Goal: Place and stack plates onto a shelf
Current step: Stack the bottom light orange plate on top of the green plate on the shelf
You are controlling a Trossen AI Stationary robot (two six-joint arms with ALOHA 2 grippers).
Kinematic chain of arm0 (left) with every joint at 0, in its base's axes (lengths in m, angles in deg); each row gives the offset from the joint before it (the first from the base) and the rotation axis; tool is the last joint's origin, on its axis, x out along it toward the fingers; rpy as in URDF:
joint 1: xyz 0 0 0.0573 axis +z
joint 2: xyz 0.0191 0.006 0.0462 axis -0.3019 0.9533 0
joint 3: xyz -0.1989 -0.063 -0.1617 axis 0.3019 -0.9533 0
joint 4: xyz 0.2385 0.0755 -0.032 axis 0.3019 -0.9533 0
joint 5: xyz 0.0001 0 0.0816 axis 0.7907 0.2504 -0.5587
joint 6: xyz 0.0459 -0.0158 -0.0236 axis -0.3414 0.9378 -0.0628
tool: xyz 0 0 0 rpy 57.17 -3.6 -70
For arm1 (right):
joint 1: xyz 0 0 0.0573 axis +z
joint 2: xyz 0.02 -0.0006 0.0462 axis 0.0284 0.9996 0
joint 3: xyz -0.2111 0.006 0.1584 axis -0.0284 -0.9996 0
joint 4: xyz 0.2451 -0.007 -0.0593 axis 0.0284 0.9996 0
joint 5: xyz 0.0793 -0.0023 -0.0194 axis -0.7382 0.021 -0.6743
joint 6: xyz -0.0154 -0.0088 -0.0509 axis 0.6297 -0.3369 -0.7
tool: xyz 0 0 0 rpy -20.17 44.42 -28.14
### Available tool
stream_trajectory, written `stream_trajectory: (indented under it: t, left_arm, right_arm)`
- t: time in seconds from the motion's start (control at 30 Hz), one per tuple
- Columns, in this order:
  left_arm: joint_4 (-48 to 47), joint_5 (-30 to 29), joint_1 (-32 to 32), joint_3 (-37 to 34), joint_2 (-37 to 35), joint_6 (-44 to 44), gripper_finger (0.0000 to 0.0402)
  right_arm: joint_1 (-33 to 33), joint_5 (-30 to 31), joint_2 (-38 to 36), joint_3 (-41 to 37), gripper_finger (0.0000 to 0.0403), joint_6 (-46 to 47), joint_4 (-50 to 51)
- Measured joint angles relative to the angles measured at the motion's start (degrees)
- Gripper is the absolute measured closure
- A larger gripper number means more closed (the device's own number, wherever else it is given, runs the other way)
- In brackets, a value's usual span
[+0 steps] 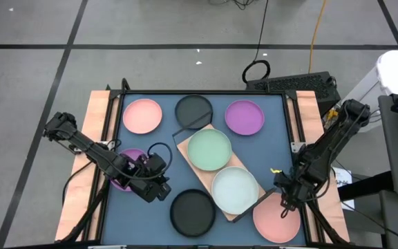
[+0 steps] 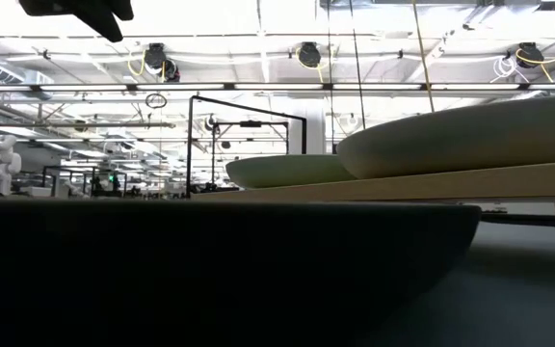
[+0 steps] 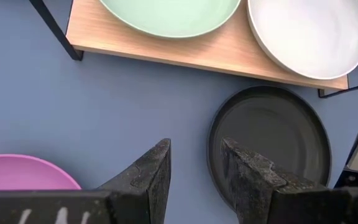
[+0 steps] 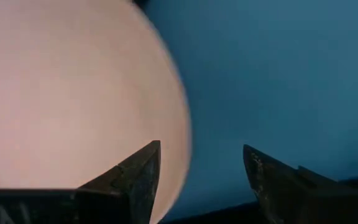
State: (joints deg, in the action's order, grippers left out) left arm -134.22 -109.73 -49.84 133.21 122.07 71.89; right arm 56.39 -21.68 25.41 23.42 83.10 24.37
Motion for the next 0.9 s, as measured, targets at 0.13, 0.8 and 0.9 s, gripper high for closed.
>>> stream_trajectory:
  t: [0.13, 0.8, 0.9]
  left_arm:
    - [-0.01, 0.02, 0.45, 0.0, -0.01, 0.02, 0.0256]
    - [0.17, 0.13, 4.76, 0.0, -0.02, -5.21, 0.0256]
    - [0.2, 0.16, 5.25, 0.0, 0.0, -6.19, 0.0256]
  right_arm:
    - [0.2, -0.22, -0.15, -3.42, 0.0198, 2.89, -4.52]
    - [0.22, -8.86, -0.45, -7.15, 0.0393, 6.55, -16.09]
    - [0.31, -9.32, -0.96, -7.17, 0.0399, 8.71, -18.56]
